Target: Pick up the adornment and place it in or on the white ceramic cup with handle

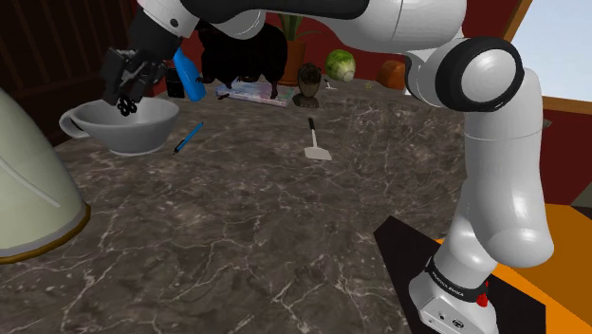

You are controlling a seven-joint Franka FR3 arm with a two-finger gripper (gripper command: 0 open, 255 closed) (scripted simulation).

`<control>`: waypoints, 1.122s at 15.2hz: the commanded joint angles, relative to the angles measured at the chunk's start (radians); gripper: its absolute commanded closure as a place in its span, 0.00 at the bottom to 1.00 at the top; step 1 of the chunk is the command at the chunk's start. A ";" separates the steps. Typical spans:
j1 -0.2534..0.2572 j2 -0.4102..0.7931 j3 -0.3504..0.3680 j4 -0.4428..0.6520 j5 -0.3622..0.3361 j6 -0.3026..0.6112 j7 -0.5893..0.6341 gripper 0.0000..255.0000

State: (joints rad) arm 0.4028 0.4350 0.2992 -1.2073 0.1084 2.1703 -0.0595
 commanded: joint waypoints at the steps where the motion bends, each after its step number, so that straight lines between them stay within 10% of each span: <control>1: 0.000 0.000 0.000 0.000 0.000 0.000 0.000 0.00; 17: -0.031 -0.078 0.004 -0.007 0.026 -0.073 -0.012 0.00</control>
